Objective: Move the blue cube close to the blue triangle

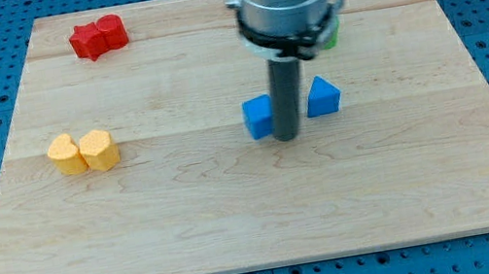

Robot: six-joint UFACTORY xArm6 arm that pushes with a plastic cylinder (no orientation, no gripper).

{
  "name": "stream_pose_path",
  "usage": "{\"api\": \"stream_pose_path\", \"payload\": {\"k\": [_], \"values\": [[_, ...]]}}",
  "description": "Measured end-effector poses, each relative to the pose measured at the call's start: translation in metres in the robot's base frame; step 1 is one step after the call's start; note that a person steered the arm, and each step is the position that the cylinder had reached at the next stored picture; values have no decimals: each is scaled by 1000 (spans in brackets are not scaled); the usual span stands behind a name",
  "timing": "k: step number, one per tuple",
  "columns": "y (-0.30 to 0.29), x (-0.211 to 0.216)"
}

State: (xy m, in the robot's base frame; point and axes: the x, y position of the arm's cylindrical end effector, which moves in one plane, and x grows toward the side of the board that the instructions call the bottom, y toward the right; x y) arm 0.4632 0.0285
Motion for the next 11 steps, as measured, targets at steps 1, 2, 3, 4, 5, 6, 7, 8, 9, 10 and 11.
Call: {"api": "stream_pose_path", "payload": {"k": [1, 2, 3, 4, 5, 6, 7, 8, 9, 10, 11], "values": [[-13, -17], [-92, -10], [-86, -43], [-40, -60], [-62, -48], [-69, -23], [-52, -28], [-35, -46], [-6, -71], [20, -74], [40, -74]]}}
